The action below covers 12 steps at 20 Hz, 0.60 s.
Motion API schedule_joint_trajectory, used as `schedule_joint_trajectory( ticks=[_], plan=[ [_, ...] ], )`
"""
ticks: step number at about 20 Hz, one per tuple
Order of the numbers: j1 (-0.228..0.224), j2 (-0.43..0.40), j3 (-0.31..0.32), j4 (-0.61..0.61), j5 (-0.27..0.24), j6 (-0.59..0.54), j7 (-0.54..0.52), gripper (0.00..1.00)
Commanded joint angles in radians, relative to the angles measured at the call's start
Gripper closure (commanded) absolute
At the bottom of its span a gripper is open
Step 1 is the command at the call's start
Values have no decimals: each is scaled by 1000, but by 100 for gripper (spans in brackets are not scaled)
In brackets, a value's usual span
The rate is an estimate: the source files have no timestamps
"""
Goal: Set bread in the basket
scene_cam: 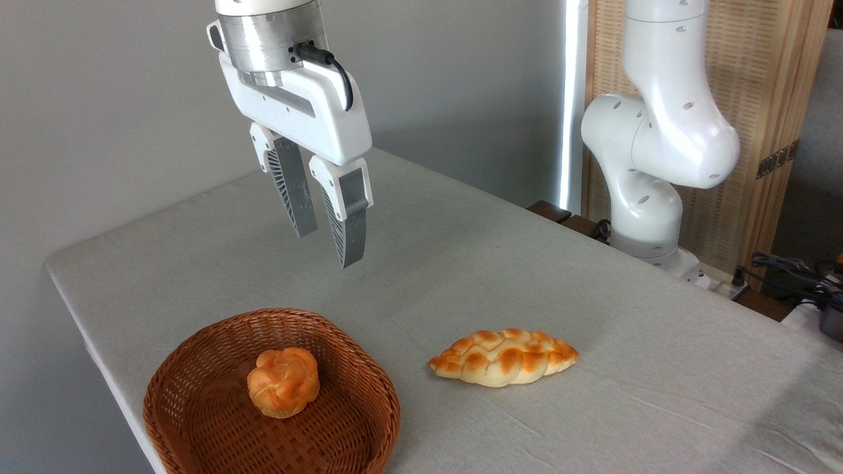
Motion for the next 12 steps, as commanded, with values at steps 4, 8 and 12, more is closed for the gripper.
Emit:
schedule_joint_trajectory(
  ticks=[4,8,12],
  plan=[
    [2,-21,6,-24,-3,-14,19,0],
    [2,-22,4,-25,-1,-13,22,0],
    [2,-70,6,-102,-1,19,71,0]
  ],
)
